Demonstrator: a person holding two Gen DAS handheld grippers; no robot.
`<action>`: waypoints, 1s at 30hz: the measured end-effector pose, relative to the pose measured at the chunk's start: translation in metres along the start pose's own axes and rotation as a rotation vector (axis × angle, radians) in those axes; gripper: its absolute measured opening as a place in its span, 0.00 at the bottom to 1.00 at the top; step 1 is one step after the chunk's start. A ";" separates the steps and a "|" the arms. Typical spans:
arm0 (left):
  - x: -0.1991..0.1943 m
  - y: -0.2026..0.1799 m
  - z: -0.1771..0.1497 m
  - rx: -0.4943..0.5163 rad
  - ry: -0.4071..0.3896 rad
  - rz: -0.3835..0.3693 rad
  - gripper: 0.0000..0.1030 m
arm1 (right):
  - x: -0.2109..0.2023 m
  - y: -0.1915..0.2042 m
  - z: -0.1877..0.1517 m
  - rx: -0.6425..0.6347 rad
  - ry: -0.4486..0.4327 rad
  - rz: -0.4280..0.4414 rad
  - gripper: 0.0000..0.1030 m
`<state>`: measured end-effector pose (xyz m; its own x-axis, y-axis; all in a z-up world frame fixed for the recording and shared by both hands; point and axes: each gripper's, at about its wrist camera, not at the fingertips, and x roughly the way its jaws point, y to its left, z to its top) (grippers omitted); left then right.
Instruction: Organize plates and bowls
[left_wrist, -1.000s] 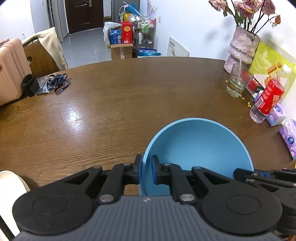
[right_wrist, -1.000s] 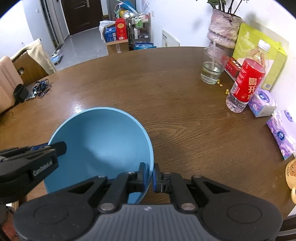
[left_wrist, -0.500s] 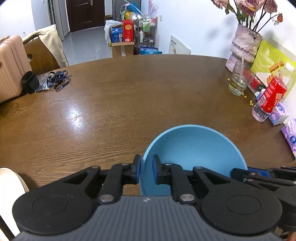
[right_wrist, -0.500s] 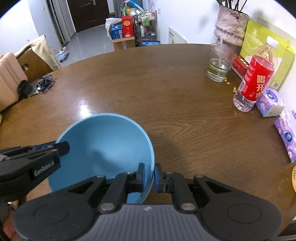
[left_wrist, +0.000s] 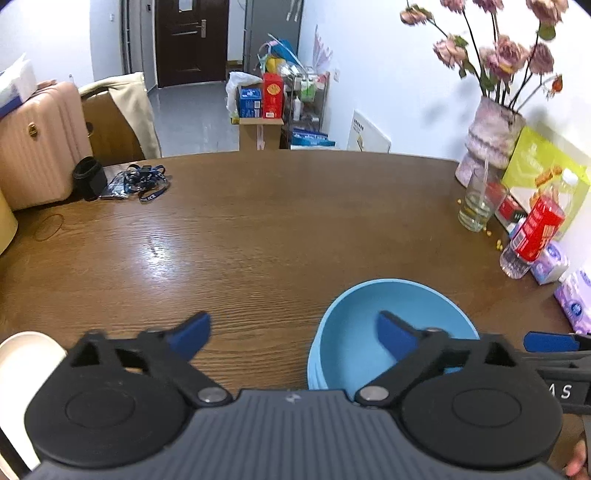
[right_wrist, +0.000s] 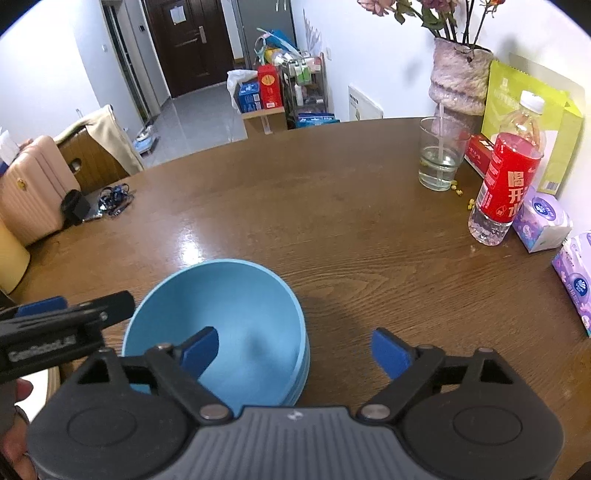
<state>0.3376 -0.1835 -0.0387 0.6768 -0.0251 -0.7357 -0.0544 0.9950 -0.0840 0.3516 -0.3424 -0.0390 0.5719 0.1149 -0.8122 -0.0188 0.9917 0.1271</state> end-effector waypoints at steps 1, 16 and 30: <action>-0.003 0.003 -0.001 -0.012 -0.007 0.003 1.00 | -0.002 -0.001 -0.001 -0.001 -0.003 0.001 0.89; -0.065 0.026 -0.039 -0.075 -0.074 -0.013 1.00 | -0.054 0.008 -0.033 -0.017 -0.111 0.026 1.00; -0.102 0.058 -0.063 -0.059 -0.101 -0.020 1.00 | -0.086 0.034 -0.061 0.002 -0.159 0.024 1.00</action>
<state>0.2190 -0.1292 -0.0104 0.7488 -0.0322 -0.6620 -0.0814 0.9868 -0.1401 0.2518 -0.3149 0.0008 0.6941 0.1275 -0.7085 -0.0319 0.9887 0.1466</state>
